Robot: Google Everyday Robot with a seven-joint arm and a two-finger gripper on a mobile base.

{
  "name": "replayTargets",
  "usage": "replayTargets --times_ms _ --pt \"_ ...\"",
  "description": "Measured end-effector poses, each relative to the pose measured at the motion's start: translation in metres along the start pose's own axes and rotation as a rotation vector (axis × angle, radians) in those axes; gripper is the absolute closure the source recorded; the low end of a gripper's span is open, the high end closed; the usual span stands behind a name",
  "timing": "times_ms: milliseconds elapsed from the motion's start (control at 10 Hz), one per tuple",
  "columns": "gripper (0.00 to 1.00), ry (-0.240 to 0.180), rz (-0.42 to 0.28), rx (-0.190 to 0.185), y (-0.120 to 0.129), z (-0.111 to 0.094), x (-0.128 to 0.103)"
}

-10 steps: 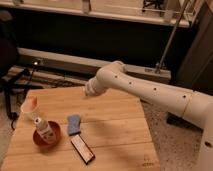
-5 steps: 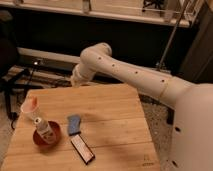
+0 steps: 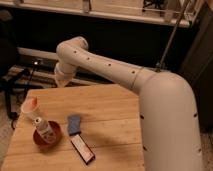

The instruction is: Place the pepper on the white sponge

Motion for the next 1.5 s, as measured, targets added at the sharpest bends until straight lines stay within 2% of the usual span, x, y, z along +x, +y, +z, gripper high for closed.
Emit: replayTargets --times_ms 200,300,400,700,1200,1500 --pt "0.40 -0.020 -0.002 0.028 -0.010 0.014 0.009" --pt "0.26 -0.035 -0.006 0.049 -0.017 0.024 0.015" --pt "0.22 -0.044 -0.010 0.060 -0.020 0.030 0.019" --pt "0.20 -0.079 -0.022 0.081 -0.032 0.046 0.025" --pt "0.20 -0.144 -0.054 0.101 -0.058 0.077 0.022" --pt "0.20 -0.172 -0.072 0.130 -0.073 0.091 0.025"
